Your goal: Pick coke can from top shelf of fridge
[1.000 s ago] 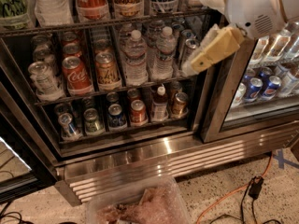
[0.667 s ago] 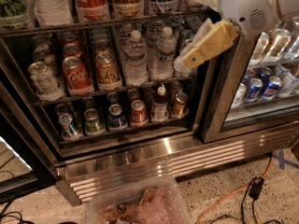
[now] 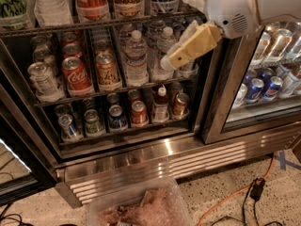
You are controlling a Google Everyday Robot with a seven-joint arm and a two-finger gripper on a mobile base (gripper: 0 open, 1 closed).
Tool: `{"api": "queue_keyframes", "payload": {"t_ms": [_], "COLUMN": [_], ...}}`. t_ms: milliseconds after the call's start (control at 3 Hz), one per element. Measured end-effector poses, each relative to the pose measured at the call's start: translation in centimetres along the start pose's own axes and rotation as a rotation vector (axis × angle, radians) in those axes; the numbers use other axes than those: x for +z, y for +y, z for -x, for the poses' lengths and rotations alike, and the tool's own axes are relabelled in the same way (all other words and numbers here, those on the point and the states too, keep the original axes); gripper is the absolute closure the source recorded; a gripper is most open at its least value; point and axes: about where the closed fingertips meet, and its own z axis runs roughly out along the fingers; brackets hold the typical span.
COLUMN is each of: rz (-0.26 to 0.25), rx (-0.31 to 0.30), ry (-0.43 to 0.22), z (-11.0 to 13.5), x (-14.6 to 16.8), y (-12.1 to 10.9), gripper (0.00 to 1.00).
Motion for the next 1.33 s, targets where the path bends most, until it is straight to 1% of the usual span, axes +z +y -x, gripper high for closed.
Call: {"api": "queue_keyframes", "payload": {"t_ms": [333, 667, 1000, 1333], "rz": [0.002, -0.004, 0.019, 0.022], "rx": [0.032, 0.066, 0.067, 0.055], "ry": [-0.114, -0.208, -0.278, -0.288], "z": [0.9, 2.7, 4.9, 5.2], "x": [4.2, 7.7, 10.2, 11.0], "y": [0.0, 0.4, 0.8, 0.6], "gripper": [0.00, 0.00, 0.00, 0.00]}}
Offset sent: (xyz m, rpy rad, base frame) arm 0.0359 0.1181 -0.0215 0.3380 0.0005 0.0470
